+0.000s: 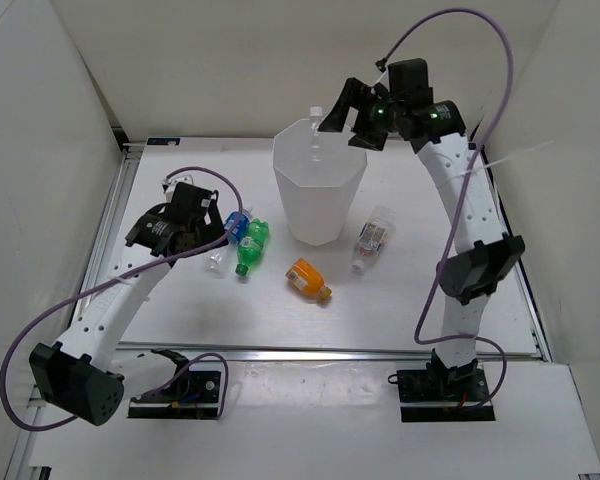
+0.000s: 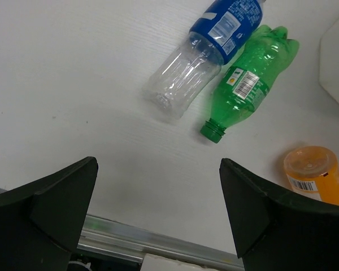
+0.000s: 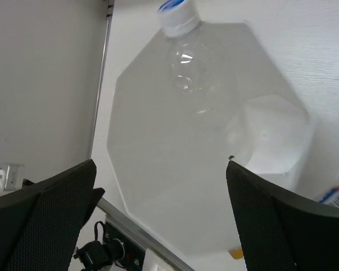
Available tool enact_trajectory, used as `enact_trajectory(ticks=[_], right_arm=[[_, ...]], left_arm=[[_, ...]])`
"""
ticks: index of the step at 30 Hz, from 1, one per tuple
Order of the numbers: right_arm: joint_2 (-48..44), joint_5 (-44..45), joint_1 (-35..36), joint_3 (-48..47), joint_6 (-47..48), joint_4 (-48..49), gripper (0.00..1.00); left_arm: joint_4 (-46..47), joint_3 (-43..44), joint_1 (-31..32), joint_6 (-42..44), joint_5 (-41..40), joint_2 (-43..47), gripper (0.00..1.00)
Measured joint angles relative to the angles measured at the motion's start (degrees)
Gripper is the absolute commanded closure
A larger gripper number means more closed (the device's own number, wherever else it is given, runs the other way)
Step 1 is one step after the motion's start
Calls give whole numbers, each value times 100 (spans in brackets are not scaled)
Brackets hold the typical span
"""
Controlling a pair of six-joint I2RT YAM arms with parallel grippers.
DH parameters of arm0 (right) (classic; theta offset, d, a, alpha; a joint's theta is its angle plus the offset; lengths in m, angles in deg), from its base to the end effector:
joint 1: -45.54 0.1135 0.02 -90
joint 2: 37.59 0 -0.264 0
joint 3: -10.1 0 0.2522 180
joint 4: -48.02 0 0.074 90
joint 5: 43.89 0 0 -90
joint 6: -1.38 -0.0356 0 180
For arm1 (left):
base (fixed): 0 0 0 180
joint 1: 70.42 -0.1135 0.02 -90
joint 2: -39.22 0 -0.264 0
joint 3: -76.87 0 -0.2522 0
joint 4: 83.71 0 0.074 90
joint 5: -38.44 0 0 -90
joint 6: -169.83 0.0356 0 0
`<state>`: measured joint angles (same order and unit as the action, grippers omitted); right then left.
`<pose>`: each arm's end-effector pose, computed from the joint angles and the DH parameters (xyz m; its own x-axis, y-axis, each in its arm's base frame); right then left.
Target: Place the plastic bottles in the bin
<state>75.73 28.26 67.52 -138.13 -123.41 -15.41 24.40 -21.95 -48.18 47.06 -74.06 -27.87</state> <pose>0.3911 0.1696 0.4488 -0.7094 0.2993 -0.6381 -0.2451 0.7441 0.6215 0.2077 -0.0702 0.3276 -0.7457 -0.2353 -0.6233 -0.2886 0.9573 -0.0161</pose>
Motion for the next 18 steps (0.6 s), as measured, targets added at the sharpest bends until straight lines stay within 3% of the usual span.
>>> enact_trajectory(ticks=[5,9,18], right_arm=[[-1235,282,-286,855,116,-107,1],[-1912,393,-389,1054,238,-306,1],[-2100,404,-343,1152,678,-1165,1]], left_arm=[[450,11,-39,444,-28,-170,0],[887,13,-44,761,-267,-863,0],[1340,306,-55,949,-492,-2798,0]])
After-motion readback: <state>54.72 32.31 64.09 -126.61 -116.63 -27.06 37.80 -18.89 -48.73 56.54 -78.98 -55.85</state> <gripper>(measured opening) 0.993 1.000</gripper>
